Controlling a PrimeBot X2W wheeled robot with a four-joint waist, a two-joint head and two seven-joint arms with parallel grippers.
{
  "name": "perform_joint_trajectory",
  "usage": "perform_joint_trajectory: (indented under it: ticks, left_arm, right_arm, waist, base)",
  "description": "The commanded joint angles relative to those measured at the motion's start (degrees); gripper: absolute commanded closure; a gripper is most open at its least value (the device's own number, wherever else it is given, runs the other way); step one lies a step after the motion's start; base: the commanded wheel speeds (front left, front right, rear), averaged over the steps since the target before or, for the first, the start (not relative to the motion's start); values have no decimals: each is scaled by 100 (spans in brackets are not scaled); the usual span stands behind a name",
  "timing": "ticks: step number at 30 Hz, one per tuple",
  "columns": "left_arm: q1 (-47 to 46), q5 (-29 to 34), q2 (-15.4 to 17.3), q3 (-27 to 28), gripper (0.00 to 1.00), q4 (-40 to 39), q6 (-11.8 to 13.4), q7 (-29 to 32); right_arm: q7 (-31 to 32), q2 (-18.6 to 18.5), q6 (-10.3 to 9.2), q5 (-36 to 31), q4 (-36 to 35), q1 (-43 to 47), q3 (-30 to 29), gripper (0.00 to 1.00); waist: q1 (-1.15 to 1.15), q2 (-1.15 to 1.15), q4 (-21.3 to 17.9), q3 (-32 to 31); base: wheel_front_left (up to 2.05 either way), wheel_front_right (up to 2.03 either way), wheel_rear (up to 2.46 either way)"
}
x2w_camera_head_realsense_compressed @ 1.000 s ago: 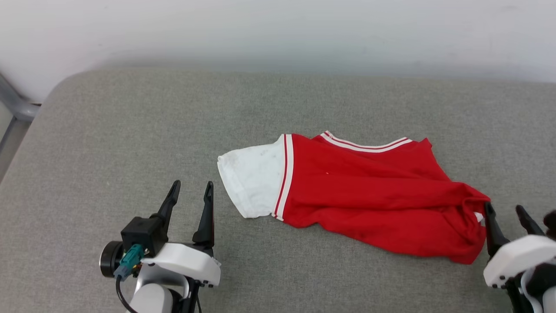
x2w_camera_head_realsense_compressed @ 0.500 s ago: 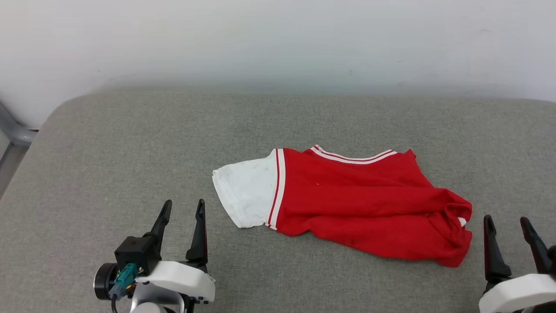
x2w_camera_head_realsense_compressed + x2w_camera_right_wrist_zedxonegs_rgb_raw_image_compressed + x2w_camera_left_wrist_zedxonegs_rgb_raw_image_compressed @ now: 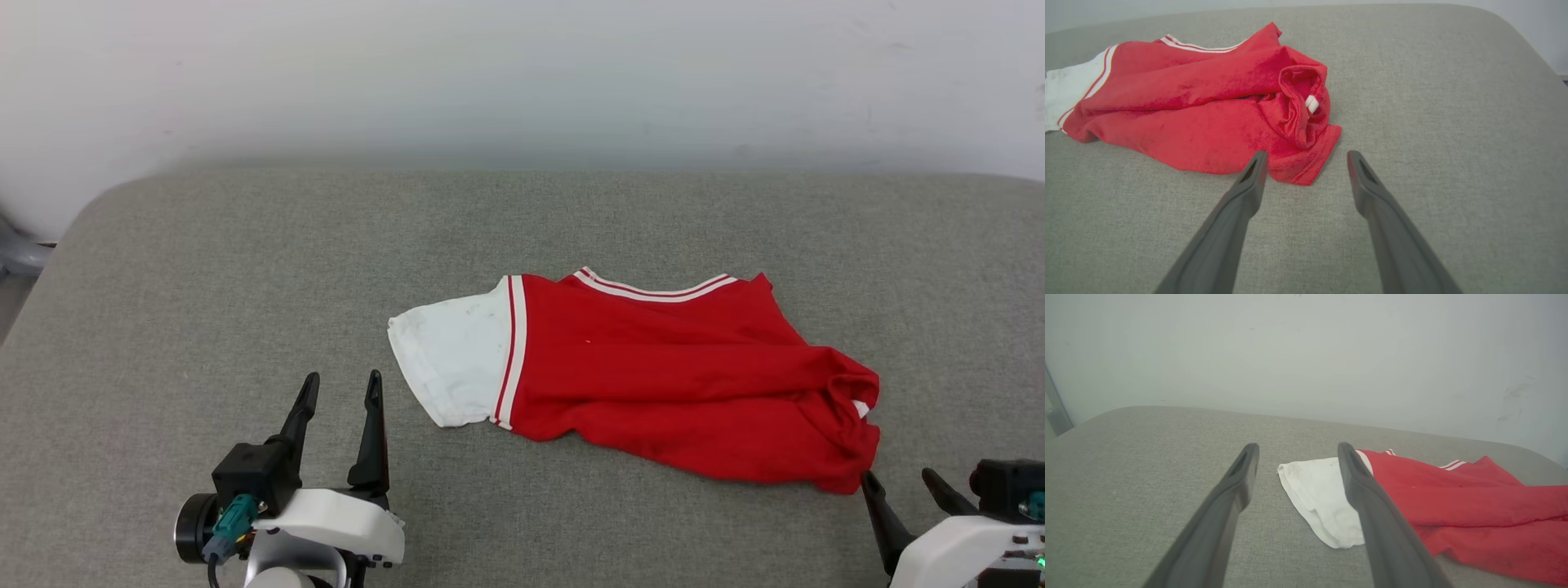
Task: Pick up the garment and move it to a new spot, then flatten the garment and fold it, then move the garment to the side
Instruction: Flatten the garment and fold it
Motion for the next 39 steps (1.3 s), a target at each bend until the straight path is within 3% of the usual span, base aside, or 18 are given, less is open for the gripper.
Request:
perform_joint_trajectory:
  ticks: [1,9,17,25,26,27,32,39]
  left_arm:
    - [-45,-21,-9,-2,0,-22,-11,-14]
    - [-226,-55,-6,-68,0,-90,-39,-14]
    - [-386,-162,-8,-176,0,-69,-9,-14]
    - [-412,-165,-9,-166,0,-25,-12,-14]
    - [-411,-161,-9,-168,0,-25,-15,-14]
    - [-412,-157,-8,-168,0,-15,-20,-14]
    - [-367,-133,-8,-177,0,36,-19,-14]
    - [-180,-52,-9,-148,0,95,-31,-14]
  right_arm:
    - [229,-127,-4,85,19,-111,62,0]
    - [1578,-885,-4,449,223,-795,892,0]
    - [1942,-1270,-4,745,920,-1366,1601,0]
    - [2113,-1307,-4,1110,1951,-1529,1858,0]
    - [2190,-1293,-4,1195,2084,-1503,1907,61]
    - [2324,-1252,-4,1285,2231,-1462,1941,100]
    - [2138,-1274,5,1430,2182,-1604,1989,100]
    - [1575,-1379,-3,1054,1091,-1905,1731,100]
  waist:
    - [0,0,4,32]
    - [0,0,136,363]
    - [0,0,315,625]
    - [0,0,368,673]
    - [0,0,368,667]
    - [0,0,367,657]
    - [0,0,344,511]
    - [0,0,192,153]
  base:
    - [0,0,0]
    - [0,0,0]
    - [0,0,0]
    - [0,0,0]
    - [0,0,0]
    - [0,0,0]
    - [0,0,0]
    - [0,0,0]
